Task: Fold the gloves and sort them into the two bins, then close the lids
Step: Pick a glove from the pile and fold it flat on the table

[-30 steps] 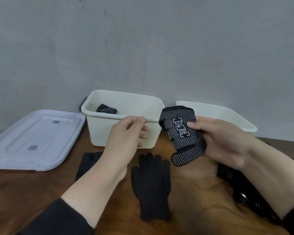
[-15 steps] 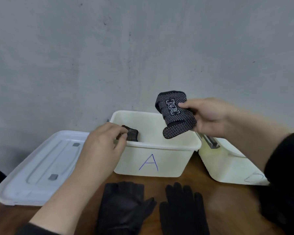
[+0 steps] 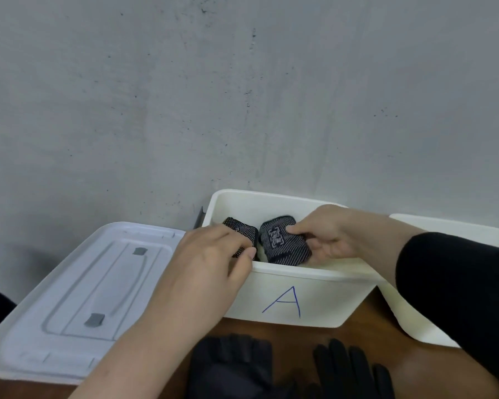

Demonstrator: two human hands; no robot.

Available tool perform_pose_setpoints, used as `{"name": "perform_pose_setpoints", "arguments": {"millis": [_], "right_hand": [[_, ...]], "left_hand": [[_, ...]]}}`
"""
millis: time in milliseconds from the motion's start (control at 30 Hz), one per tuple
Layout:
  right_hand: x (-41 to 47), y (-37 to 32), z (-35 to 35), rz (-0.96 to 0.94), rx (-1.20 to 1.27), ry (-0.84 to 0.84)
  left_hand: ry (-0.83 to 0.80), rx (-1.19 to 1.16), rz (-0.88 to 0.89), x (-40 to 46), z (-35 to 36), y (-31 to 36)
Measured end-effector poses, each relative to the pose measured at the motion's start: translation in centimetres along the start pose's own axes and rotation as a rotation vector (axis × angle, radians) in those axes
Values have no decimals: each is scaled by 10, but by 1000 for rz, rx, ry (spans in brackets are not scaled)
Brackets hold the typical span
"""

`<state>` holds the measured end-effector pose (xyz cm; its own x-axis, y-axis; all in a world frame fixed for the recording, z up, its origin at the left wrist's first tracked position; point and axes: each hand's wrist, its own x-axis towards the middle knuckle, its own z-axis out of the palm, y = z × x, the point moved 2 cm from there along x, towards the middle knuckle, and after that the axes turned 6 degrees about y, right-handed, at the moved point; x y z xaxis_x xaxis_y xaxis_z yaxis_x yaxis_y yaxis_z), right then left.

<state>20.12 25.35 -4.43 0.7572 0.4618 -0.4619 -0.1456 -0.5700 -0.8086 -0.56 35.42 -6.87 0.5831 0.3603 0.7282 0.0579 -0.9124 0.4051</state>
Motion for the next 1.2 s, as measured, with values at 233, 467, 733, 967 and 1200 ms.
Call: {"name": "perform_pose_setpoints", "arguments": {"millis": [233,467,733,967,1200], "right_hand": [[12,-14,-3,-226,-656,204],[-55,-28,-23,-633,-384,350],[-181,77,-54,-840,-109,510],[-197,243,-47,-604,-336,428],[-202,284,-44,-681,-456,303]], "left_hand": [[-7,-6,-16,-1,1,-2],[71,-1,12,-7,1,11],[133,-183,67,-47,4,77],[-229,-124,96,-133,30,130],[-519,43,220,-182,49,151]]}}
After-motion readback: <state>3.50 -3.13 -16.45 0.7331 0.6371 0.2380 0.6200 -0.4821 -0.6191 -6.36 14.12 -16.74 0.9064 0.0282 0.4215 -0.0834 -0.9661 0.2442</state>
